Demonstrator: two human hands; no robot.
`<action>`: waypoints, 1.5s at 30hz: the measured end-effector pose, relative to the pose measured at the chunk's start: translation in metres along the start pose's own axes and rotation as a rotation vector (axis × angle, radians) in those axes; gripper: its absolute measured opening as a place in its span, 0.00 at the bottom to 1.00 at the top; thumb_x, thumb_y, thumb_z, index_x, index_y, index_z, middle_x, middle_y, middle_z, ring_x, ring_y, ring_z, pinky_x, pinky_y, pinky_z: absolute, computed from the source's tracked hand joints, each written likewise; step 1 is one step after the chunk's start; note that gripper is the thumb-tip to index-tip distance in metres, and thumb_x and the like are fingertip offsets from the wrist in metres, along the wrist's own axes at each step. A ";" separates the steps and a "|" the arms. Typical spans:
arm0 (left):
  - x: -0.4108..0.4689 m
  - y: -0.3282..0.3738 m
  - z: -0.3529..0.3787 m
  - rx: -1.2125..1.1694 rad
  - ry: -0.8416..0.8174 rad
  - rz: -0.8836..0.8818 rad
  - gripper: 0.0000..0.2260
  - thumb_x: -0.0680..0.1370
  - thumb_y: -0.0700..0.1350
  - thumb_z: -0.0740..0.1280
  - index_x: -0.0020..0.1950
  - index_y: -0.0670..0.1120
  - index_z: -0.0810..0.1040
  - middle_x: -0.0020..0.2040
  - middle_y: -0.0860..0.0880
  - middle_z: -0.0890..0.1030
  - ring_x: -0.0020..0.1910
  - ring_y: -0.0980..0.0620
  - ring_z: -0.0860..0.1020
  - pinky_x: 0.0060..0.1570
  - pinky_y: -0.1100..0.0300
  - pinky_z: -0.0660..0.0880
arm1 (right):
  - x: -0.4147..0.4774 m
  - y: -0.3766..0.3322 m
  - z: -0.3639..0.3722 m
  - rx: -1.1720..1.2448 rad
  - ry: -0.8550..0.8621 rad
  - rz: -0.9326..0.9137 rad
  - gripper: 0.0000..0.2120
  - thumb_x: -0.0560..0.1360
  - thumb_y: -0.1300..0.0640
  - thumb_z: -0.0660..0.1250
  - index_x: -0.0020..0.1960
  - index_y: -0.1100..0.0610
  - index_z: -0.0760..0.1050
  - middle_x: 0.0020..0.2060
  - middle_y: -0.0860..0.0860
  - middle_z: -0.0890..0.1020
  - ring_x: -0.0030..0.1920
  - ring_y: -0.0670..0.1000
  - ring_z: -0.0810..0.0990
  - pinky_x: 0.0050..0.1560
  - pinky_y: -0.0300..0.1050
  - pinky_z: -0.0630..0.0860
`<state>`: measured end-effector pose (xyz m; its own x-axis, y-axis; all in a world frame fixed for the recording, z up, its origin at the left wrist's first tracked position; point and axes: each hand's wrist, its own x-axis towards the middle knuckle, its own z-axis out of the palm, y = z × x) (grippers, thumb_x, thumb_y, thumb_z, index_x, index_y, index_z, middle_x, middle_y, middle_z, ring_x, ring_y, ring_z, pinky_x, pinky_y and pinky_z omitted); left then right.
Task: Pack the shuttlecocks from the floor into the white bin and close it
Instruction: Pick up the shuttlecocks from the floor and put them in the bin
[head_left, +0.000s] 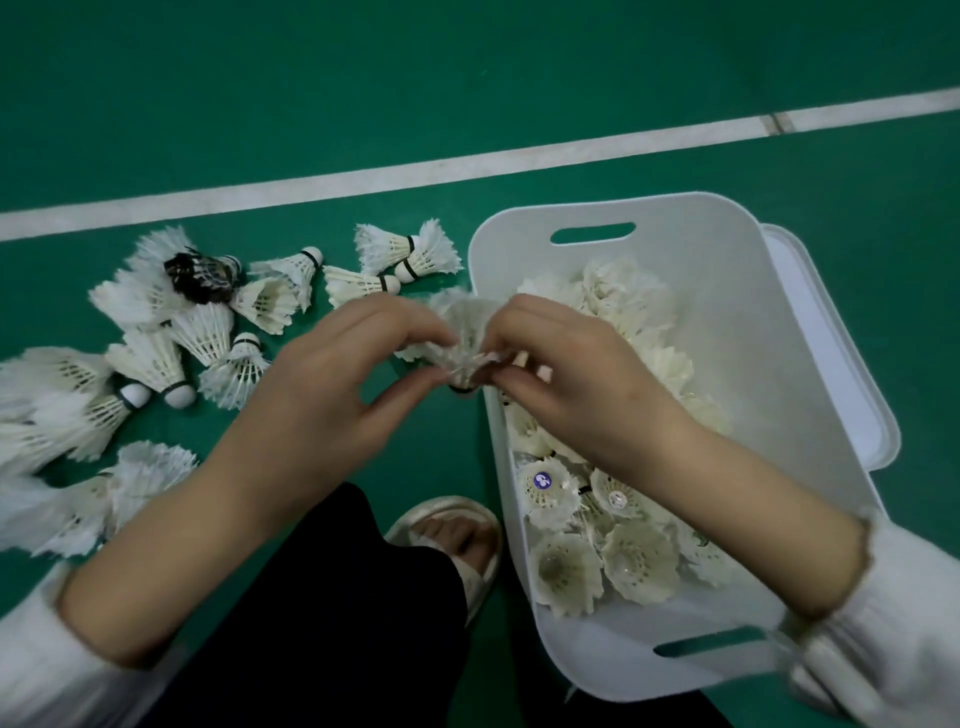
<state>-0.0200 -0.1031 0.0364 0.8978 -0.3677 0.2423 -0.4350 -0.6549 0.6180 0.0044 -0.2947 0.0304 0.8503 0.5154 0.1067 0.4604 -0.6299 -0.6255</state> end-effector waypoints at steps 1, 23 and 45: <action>0.001 -0.002 -0.003 -0.008 0.016 -0.001 0.09 0.75 0.45 0.66 0.54 0.44 0.77 0.53 0.52 0.78 0.53 0.59 0.75 0.55 0.67 0.71 | -0.002 0.002 -0.005 0.012 0.041 0.034 0.04 0.70 0.61 0.67 0.43 0.61 0.77 0.38 0.50 0.77 0.38 0.48 0.73 0.40 0.37 0.68; -0.067 -0.186 -0.005 0.510 0.006 -0.776 0.15 0.73 0.43 0.70 0.57 0.42 0.72 0.53 0.38 0.70 0.52 0.38 0.72 0.49 0.47 0.72 | 0.033 0.051 0.004 -0.474 -0.050 0.409 0.14 0.75 0.54 0.63 0.59 0.56 0.76 0.58 0.56 0.76 0.56 0.60 0.74 0.54 0.51 0.71; -0.050 -0.176 -0.025 0.230 0.171 -0.784 0.19 0.80 0.44 0.59 0.70 0.43 0.64 0.68 0.46 0.66 0.55 0.46 0.75 0.57 0.58 0.66 | 0.050 -0.016 0.176 -0.216 -0.388 0.309 0.08 0.76 0.66 0.58 0.54 0.62 0.73 0.52 0.57 0.74 0.52 0.59 0.75 0.49 0.49 0.71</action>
<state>0.0136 0.0467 -0.0659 0.9360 0.3443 -0.0730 0.3342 -0.8046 0.4909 -0.0056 -0.1567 -0.0901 0.8163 0.4386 -0.3759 0.2811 -0.8701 -0.4048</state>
